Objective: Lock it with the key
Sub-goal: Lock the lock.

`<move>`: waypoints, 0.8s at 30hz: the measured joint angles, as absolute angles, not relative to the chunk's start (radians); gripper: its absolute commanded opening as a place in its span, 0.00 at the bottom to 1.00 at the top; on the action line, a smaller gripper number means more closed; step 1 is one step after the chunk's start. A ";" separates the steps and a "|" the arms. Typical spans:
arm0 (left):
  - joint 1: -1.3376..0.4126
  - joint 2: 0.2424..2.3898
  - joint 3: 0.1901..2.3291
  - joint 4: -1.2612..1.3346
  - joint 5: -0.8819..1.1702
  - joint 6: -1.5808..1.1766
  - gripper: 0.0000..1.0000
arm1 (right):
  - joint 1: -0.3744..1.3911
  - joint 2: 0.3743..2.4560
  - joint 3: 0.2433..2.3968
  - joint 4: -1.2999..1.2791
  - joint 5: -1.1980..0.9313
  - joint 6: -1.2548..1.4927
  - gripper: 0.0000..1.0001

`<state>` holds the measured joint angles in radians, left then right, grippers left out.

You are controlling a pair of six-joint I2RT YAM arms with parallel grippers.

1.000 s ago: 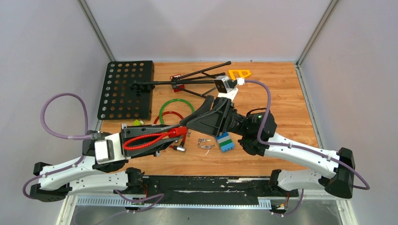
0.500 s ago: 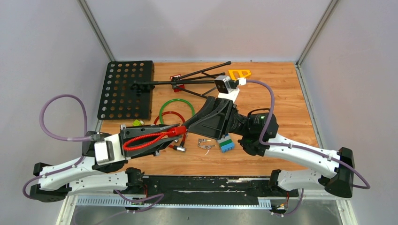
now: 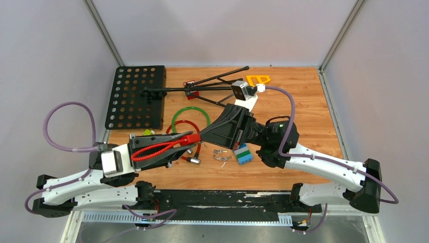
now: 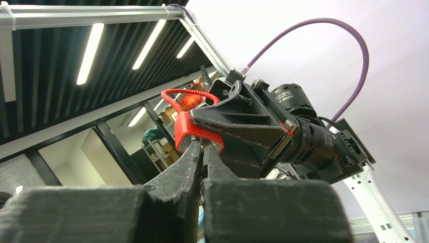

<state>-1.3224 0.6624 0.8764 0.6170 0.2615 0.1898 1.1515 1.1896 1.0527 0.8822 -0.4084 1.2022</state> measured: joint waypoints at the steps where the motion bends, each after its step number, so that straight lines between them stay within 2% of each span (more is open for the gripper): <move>1: -1.322 0.662 0.875 0.620 0.257 0.189 0.00 | 1.151 1.188 1.054 0.878 -0.405 1.193 0.00; 6: -1.323 0.665 0.870 0.625 0.204 0.180 0.00 | 1.151 1.151 1.055 0.802 -0.366 1.077 0.00; 13: -1.328 0.687 0.862 0.648 0.076 0.113 0.00 | 1.177 1.056 1.103 0.544 -0.249 0.690 0.00; 24: -1.329 0.716 0.862 0.685 -0.063 -0.039 0.00 | 1.254 1.017 1.108 0.483 -0.122 0.184 0.00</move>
<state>-1.3293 0.7158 0.8623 0.6846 -0.0628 -0.0395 1.2541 1.0168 1.1084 0.4831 -0.1223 0.1841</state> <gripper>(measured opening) 0.239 0.025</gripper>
